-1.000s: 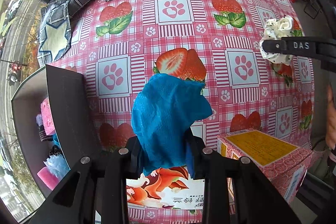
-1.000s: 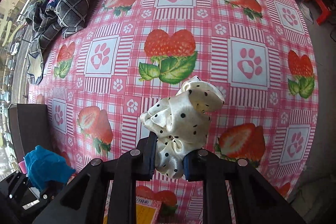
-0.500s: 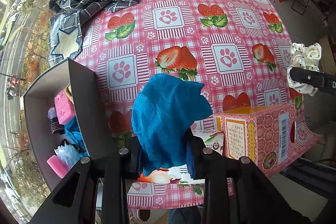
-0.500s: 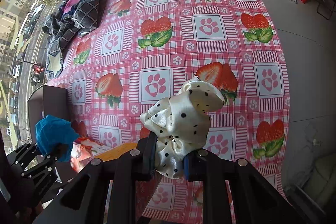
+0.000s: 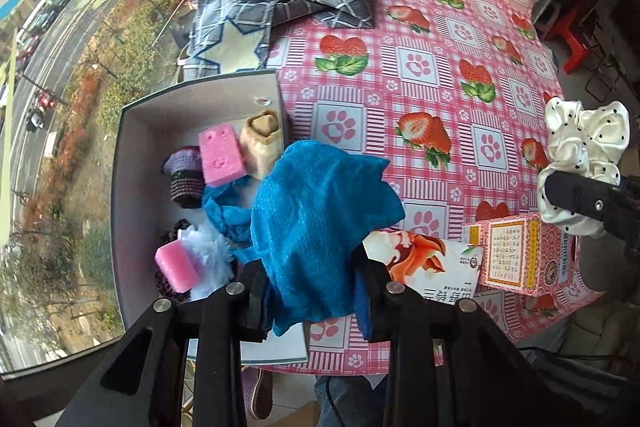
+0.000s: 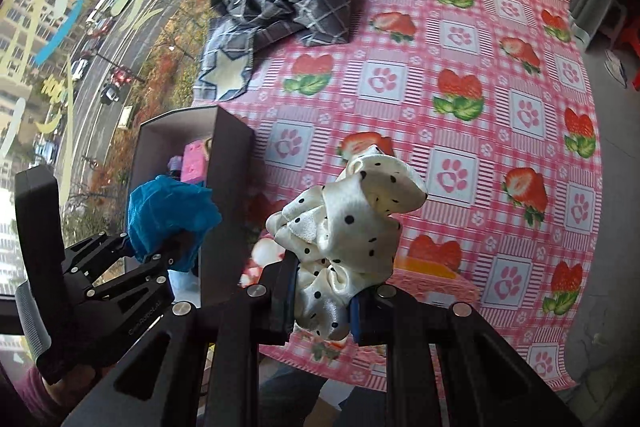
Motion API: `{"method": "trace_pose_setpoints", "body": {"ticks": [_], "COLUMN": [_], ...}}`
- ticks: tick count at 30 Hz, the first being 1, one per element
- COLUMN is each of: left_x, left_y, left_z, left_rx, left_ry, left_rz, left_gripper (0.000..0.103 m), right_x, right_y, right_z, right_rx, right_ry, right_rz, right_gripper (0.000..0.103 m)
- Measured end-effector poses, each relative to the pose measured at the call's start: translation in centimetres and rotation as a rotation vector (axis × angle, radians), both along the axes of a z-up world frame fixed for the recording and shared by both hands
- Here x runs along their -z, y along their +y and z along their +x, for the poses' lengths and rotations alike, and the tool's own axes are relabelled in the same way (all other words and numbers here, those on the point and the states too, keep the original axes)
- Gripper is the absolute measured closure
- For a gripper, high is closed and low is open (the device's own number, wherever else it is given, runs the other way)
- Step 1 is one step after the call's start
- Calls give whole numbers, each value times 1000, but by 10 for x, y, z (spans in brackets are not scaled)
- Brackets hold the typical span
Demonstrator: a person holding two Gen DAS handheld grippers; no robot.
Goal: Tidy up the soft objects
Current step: 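Carry the blue cloth and polka-dot scrunchie with both tools over the white box, then open the left tool to drop the blue cloth while the right tool drops the scrunchie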
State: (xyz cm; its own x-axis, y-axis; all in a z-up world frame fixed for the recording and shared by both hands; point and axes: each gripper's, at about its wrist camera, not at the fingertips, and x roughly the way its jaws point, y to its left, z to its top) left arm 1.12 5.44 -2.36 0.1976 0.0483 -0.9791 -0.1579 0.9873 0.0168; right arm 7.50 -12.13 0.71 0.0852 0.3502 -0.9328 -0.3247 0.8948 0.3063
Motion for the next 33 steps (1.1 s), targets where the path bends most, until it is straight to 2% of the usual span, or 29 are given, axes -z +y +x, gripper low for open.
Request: {"method": "trace_pose_setpoints", "body": {"ticks": [10, 16, 19, 21, 23, 25, 27, 29, 31, 33], "left_x": [10, 20, 26, 29, 28, 28, 31, 30, 26, 20], "left_y": [76, 102, 110, 112, 112, 111, 112, 114, 115, 118], "left_z": [-44, -61, -68, -72, -77, -80, -83, -84, -85, -88], "left_rx": [-201, -266, -285, -283, -279, -265, -269, -275, -285, -305], "left_ry": [14, 38, 48, 38, 13, 13, 15, 9, -7, -28], "left_rz": [-21, -26, -31, -51, -49, -42, -59, -53, -39, -27], "left_gripper": [69, 69, 65, 54, 27, 21, 20, 19, 19, 19], "right_x": [1, 9, 14, 17, 20, 23, 24, 20, 16, 14], "right_y": [108, 160, 187, 202, 215, 224, 229, 227, 225, 221], "right_z": [-28, -42, -44, -44, -43, -41, -41, -41, -40, -38], "right_rx": [-235, -346, -393, -417, -435, -454, -467, -459, -457, -448], "right_ry": [-10, 0, 5, 2, -4, 7, 1, -53, -52, -42], "right_rz": [-30, -45, -52, -64, -76, -81, -98, -129, -127, -129], "right_gripper": [82, 82, 82, 82, 82, 72, 32, 21, 14, 1]}}
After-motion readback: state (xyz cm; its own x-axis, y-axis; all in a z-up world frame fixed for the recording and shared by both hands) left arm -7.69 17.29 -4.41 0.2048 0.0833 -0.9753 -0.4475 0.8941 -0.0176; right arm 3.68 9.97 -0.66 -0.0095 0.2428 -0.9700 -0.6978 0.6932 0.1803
